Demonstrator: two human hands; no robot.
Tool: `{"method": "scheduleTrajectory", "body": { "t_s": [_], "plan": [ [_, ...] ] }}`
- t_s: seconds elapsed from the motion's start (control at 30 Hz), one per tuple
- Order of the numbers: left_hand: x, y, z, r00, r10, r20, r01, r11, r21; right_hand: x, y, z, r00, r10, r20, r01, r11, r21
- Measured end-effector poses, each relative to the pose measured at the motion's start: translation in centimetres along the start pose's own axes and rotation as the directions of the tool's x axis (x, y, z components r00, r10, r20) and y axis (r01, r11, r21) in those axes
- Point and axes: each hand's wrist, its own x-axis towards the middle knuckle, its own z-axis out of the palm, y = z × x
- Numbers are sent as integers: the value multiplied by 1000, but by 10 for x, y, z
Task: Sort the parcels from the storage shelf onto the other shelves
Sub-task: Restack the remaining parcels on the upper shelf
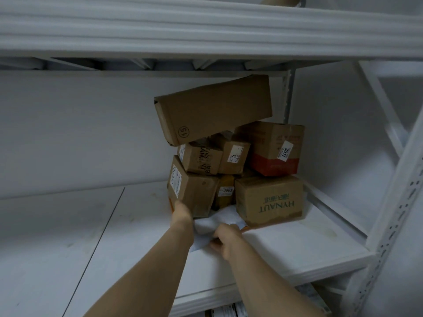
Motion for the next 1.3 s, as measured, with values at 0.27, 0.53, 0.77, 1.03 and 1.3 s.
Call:
{"method": "scheduleTrajectory", "body": {
  "t_s": [0.27,0.53,0.77,1.03,1.3],
  "plan": [
    [2,37,5,972,182,-147,-153,970,191,-28,-35,-17,968,-243,-57,196,883,-426],
    [0,84,12,937,331,-107,-302,927,223,-46,-103,16,747,-652,-128,552,716,-427],
    [11,110,13,944,326,-51,-317,938,139,-39,-133,27,750,-623,-220,557,776,-298],
    [4,116,31,914,404,41,-406,906,122,-29,-133,34,820,-567,-81,513,791,-333],
    [8,125,31,873,451,185,-480,862,163,-29,-136,55,806,-585,-97,438,697,-568]
  ]
}}
